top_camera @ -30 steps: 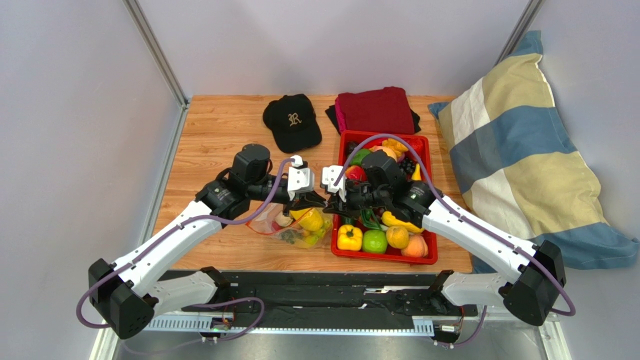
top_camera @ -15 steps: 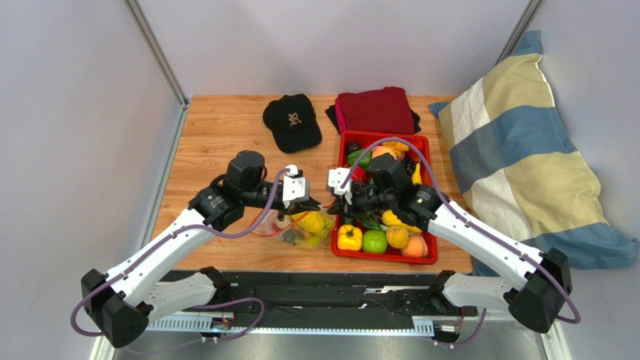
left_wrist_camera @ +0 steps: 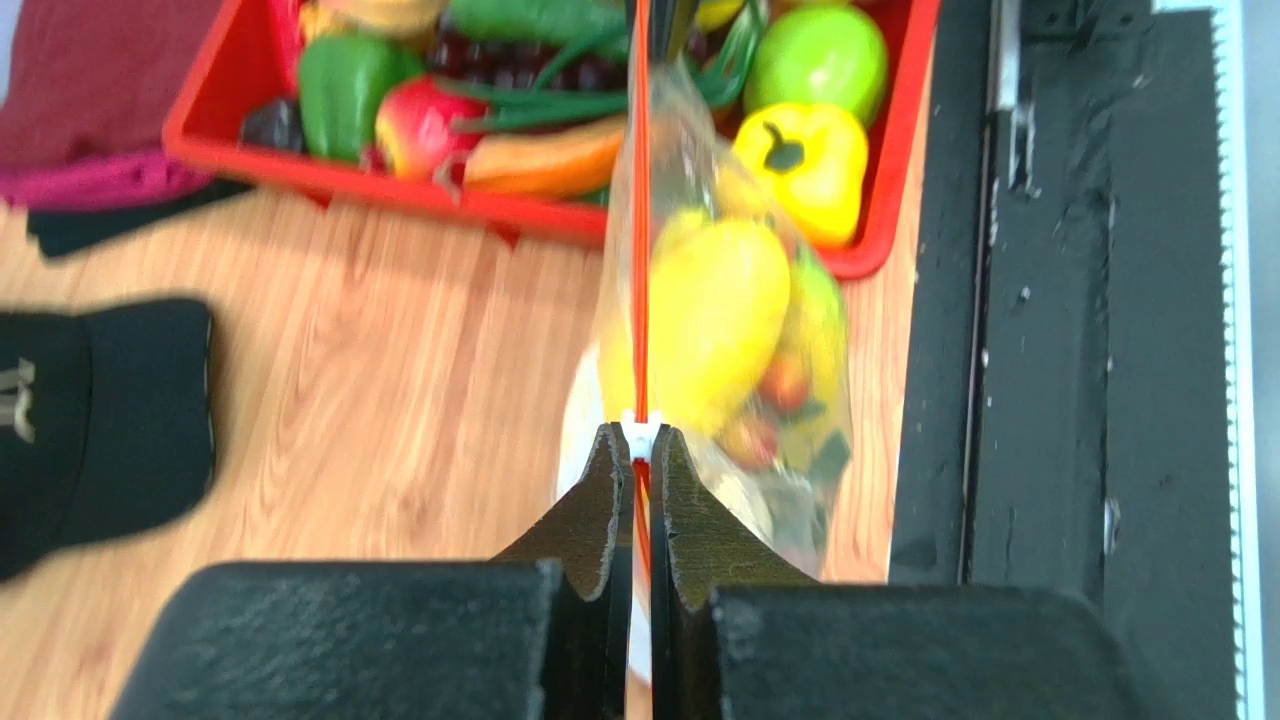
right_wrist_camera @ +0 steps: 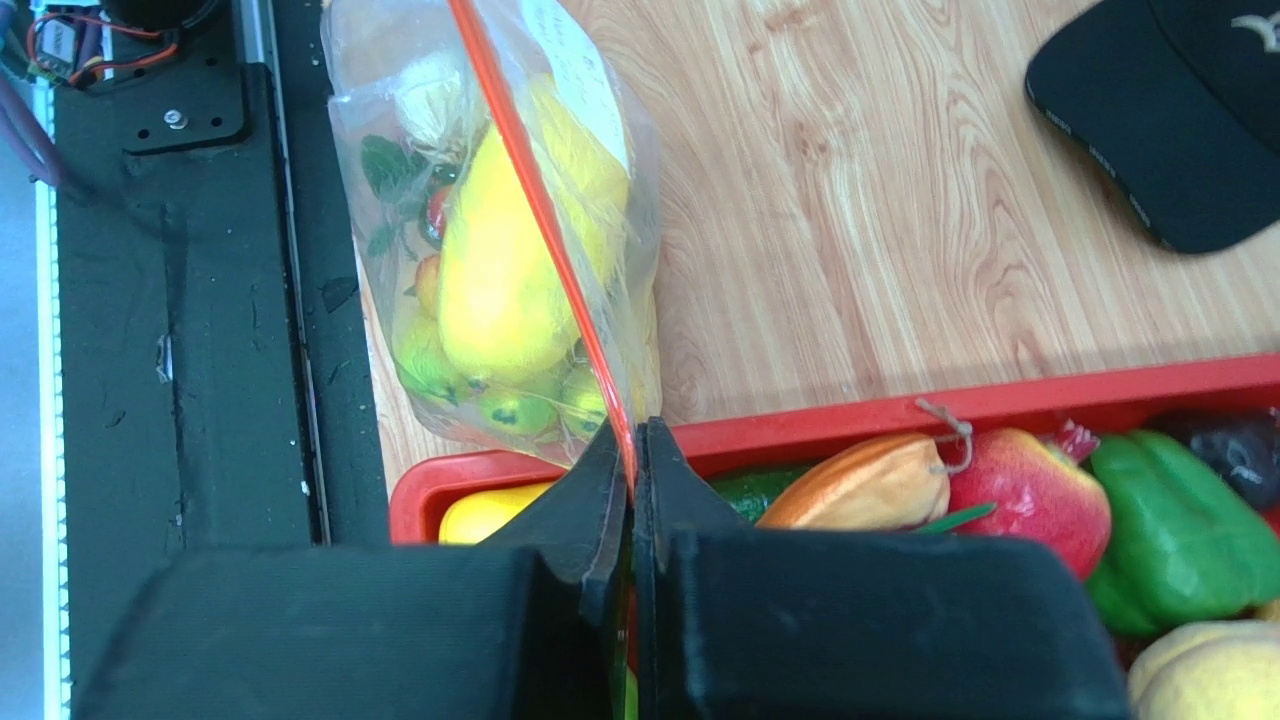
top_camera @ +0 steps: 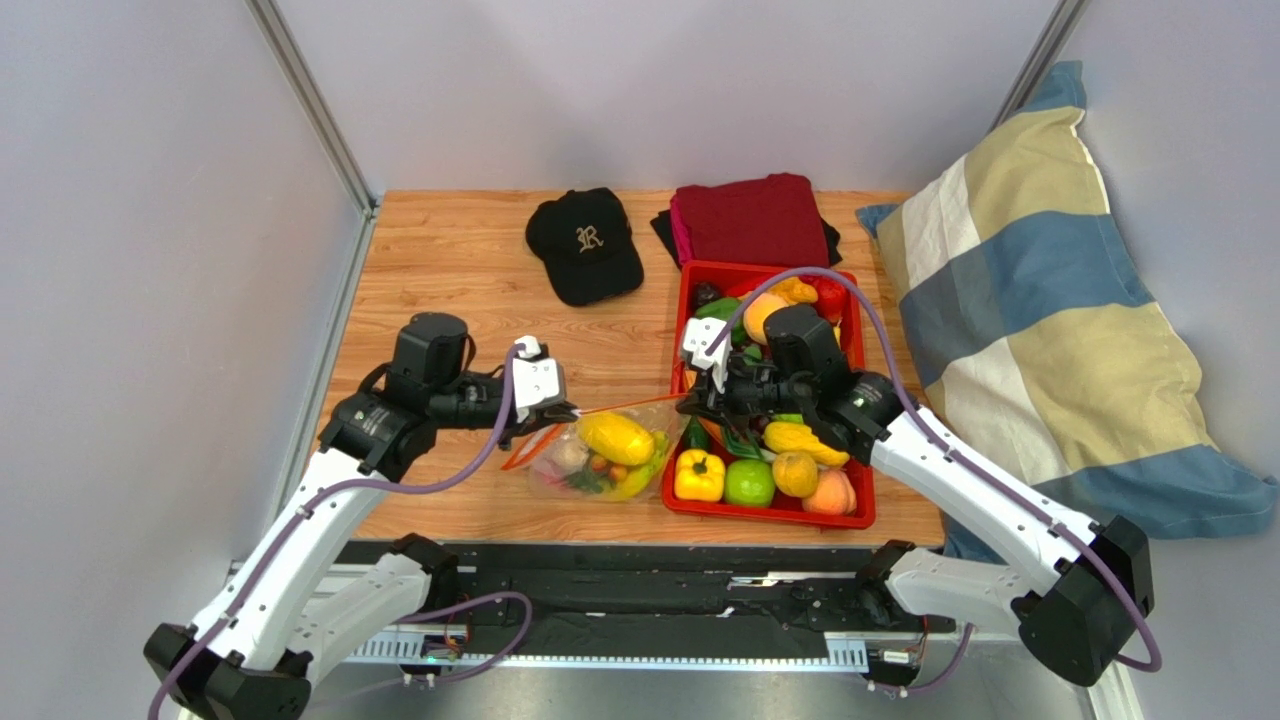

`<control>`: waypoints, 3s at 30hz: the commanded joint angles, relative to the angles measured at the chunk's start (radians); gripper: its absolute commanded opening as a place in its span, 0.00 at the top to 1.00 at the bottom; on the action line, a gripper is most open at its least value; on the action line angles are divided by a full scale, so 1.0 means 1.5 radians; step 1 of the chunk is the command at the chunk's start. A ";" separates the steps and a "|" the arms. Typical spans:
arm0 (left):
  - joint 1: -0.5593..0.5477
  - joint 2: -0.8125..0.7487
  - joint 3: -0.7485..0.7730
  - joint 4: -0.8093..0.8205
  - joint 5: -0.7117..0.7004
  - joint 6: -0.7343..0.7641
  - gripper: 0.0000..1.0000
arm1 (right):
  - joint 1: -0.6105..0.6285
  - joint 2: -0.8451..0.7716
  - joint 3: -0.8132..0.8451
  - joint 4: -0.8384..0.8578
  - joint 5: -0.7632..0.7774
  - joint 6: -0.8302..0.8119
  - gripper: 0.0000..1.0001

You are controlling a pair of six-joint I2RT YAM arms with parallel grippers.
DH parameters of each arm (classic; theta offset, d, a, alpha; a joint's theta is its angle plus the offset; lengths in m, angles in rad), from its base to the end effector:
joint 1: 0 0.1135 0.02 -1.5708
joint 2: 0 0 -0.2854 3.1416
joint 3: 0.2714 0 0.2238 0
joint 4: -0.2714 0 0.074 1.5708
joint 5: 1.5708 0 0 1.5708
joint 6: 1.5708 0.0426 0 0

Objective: Place the food in the zip-top bag and seal the zipper
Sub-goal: Zip the zipper food storage bag at the center of the board, then place the zipper food storage bag at the center of the board, then reset both arms

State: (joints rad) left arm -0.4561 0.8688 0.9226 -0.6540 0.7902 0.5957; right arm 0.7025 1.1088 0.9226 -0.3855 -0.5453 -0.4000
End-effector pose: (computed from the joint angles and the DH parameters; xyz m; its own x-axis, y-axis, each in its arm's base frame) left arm 0.1066 -0.0860 0.3442 0.0495 0.4155 -0.9082 0.9768 0.1696 0.1309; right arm 0.1450 0.1517 0.3283 -0.0356 -0.4664 -0.8839 -0.9763 0.2053 -0.0690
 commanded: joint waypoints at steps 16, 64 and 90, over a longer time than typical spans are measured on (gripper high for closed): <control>0.146 -0.206 0.017 -0.393 -0.268 0.187 1.00 | -0.041 -0.010 -0.013 0.048 0.070 0.054 1.00; 0.174 0.171 0.027 0.114 -0.377 -0.040 0.76 | -0.004 0.500 0.432 -0.017 0.096 0.110 0.65; 0.218 0.387 0.523 -0.231 -0.255 -0.382 0.01 | -0.366 0.036 0.217 -0.117 0.098 0.252 0.02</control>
State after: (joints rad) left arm -0.1532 1.4464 1.7283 -0.9806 0.3775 0.0948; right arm 0.2169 1.2228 1.3243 -0.5152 -0.4095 -0.0517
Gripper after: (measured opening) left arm 0.990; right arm 0.974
